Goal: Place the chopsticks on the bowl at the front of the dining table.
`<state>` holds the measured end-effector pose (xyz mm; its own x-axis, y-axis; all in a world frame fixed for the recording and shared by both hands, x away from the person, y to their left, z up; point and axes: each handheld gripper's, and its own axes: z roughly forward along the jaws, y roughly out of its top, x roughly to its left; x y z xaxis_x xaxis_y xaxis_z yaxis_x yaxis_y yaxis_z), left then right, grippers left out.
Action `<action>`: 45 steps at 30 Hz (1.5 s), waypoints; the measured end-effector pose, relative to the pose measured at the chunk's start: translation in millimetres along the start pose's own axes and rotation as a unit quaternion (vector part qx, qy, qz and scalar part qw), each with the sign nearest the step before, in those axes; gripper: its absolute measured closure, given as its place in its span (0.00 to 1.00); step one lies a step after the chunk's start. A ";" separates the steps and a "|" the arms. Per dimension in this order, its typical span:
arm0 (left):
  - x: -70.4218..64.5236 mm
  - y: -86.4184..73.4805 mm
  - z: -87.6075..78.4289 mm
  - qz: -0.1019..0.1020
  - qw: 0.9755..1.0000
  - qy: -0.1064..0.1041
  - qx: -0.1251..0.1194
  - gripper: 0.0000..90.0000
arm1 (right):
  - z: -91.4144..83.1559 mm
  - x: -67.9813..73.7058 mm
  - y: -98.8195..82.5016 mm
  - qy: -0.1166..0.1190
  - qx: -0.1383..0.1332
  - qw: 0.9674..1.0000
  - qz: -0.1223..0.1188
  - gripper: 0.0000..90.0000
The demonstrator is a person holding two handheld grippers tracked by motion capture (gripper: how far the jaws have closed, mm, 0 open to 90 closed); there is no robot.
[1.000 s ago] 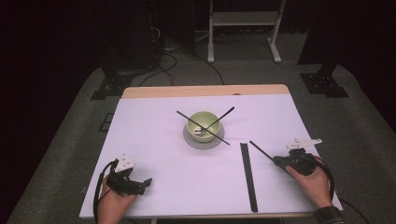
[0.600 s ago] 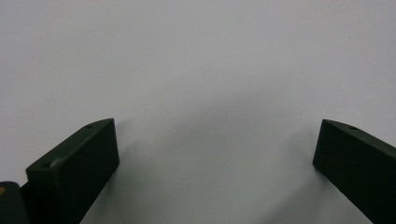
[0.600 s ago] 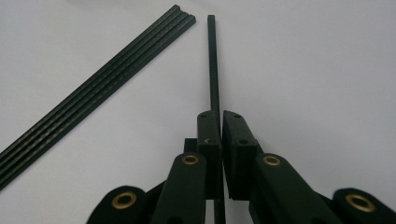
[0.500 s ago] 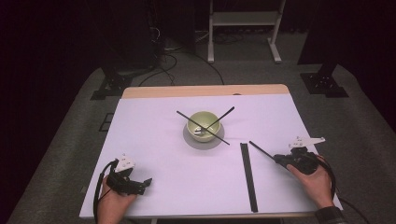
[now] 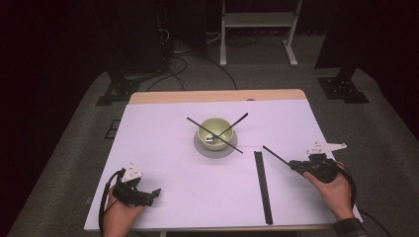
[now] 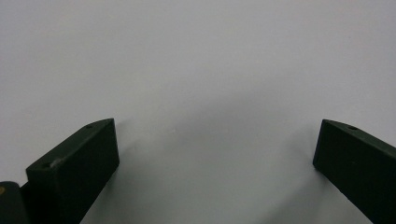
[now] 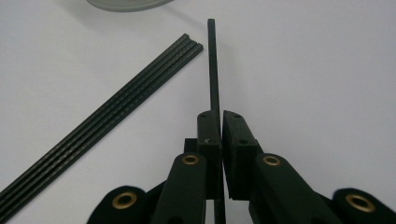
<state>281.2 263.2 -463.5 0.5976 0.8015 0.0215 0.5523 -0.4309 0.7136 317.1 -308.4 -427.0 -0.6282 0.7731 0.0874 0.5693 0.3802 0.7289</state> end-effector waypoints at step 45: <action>-0.1 -0.1 0.0 0.000 1.000 0.001 0.000 0.00 | 3.6 22.3 46.2 0.029 -0.046 0.998 -0.026 0.95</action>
<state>281.1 263.2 -463.6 0.5973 0.8017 0.0230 0.5514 -0.4314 0.7141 331.3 -271.7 -393.9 -0.6867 0.7221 0.0842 0.4852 0.3689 0.7928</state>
